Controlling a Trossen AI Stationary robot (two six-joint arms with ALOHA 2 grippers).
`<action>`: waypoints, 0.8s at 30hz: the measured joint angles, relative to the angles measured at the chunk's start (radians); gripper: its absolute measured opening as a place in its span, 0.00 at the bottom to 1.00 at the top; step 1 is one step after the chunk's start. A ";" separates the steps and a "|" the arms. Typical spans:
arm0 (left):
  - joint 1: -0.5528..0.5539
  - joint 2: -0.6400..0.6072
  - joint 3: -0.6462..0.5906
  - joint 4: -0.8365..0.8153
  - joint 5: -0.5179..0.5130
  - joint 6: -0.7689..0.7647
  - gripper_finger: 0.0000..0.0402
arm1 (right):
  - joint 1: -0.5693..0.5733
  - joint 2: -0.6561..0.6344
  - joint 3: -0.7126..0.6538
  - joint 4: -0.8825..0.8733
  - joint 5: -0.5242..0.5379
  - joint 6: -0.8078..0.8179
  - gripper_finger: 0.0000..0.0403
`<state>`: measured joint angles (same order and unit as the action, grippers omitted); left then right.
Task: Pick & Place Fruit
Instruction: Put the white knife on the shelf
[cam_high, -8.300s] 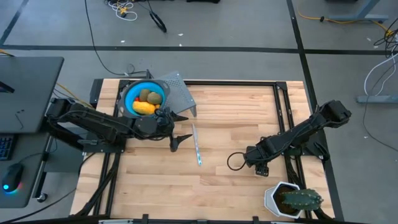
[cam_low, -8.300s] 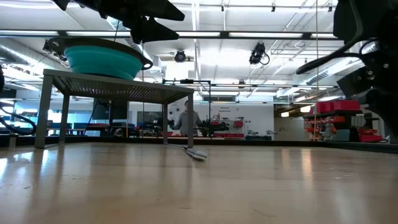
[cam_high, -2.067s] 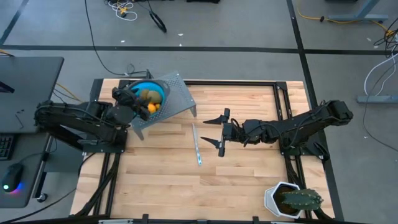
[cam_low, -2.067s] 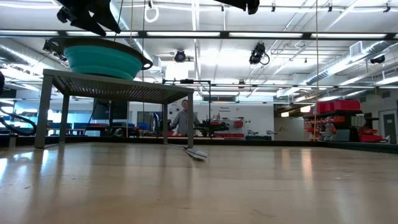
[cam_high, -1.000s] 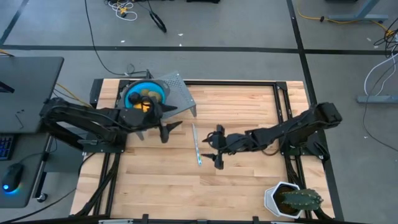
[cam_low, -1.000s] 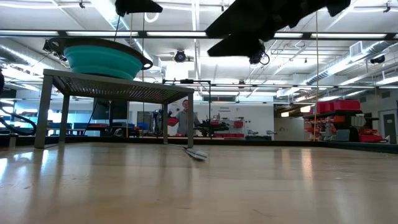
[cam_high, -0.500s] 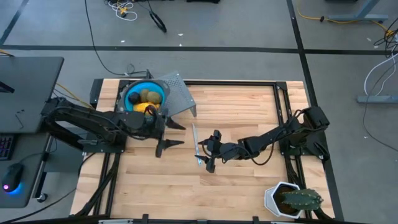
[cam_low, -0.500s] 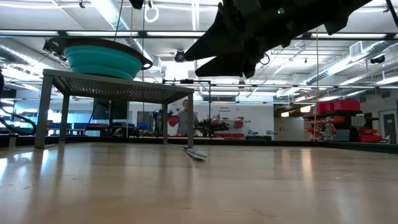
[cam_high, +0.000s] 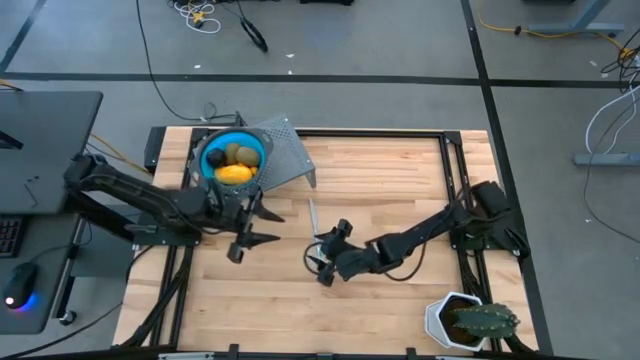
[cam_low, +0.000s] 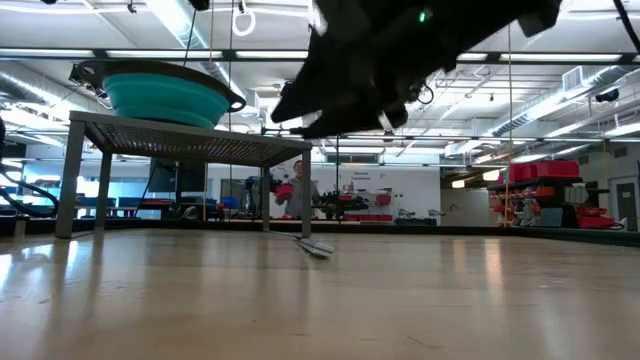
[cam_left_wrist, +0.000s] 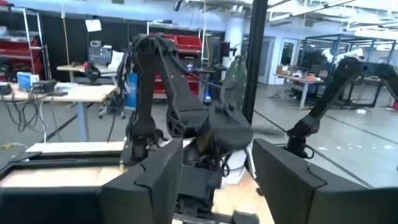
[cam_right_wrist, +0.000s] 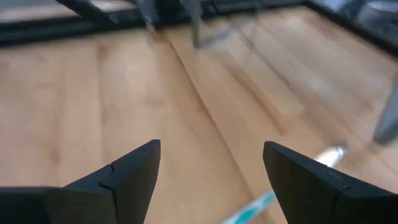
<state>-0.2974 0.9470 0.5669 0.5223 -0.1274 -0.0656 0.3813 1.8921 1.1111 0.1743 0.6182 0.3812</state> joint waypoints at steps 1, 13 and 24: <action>-0.008 -0.018 0.000 -0.018 -0.003 -0.001 0.50 | 0.000 0.015 0.004 -0.012 0.011 0.020 0.73; -0.109 -0.177 0.001 -0.230 -0.014 -0.001 0.43 | 0.002 0.116 0.014 -0.090 0.056 0.212 0.73; -0.135 -0.177 0.001 -0.240 -0.020 -0.006 0.42 | -0.006 0.154 0.014 -0.140 0.167 0.199 0.73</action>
<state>-0.4328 0.7704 0.5682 0.2824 -0.1476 -0.0719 0.3752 2.0464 1.1252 0.0347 0.7853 0.5799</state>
